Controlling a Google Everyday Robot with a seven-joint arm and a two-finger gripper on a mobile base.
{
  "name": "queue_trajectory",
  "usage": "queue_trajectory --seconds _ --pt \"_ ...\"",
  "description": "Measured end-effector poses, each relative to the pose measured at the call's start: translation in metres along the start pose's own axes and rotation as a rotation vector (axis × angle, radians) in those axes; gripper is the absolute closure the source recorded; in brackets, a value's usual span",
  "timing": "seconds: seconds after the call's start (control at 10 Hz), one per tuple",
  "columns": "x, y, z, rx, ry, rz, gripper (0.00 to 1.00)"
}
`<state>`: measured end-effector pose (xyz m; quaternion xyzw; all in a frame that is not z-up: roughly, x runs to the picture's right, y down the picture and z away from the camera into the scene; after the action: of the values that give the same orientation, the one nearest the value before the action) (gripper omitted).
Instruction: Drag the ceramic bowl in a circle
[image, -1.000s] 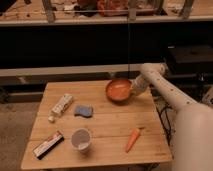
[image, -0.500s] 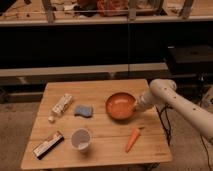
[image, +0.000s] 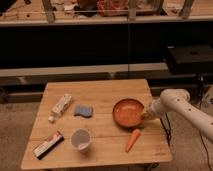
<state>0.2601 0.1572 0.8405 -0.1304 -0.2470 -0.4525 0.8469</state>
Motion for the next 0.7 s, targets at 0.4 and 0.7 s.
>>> queue_trajectory --seconds 0.4,0.7 --pt "0.07 0.017 0.005 0.004 0.065 0.196 1.0" --pt "0.081 0.001 0.008 0.037 0.065 0.199 1.0"
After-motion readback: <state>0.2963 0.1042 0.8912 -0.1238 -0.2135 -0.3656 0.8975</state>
